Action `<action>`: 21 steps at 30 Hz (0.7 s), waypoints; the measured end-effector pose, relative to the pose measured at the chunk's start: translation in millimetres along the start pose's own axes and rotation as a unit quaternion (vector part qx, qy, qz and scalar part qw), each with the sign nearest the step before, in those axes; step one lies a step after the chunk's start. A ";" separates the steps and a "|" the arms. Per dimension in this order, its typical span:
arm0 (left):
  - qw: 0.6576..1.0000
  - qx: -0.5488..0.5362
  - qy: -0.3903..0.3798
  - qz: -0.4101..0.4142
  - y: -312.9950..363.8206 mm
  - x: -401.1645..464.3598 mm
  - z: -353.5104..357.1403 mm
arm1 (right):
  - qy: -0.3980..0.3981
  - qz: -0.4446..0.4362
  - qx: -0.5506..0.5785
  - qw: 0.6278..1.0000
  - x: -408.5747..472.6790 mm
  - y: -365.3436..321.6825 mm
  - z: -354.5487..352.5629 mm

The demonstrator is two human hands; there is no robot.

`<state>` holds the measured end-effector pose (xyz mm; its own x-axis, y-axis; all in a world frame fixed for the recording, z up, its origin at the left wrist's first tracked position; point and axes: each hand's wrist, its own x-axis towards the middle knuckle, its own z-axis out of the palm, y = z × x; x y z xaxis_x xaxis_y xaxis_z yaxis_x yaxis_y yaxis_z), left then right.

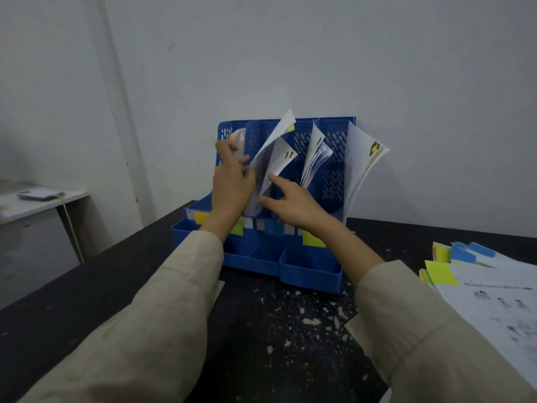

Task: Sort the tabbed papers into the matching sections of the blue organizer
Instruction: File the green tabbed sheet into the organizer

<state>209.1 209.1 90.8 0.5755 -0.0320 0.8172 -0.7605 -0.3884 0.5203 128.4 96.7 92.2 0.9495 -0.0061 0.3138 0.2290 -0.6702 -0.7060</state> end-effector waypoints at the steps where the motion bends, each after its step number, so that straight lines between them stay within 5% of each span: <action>1: 1.000 0.020 -0.014 -0.008 -1.4 0.1 0.3 | 0.001 -0.001 0.000 1.000 -0.4 -0.4 0.1; 10: 0.972 0.174 -0.148 -0.052 -14.5 -5.3 1.6 | 0.006 -0.008 0.001 1.000 -1.9 -3.7 -0.3; 14: 0.949 0.291 -0.123 0.014 -21.0 14.6 -5.2 | 0.008 -0.010 0.004 1.000 -1.7 -3.1 -0.5; 21: 0.949 0.264 -0.139 0.103 -8.6 -4.6 -12.8 | 0.013 -0.020 -0.003 1.000 -4.2 -3.7 1.4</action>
<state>209.2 224.4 85.8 0.5450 -0.3706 0.7521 -0.6503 -0.7531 0.1002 123.8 100.3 92.6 0.9335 0.0013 0.3586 0.2653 -0.6751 -0.6883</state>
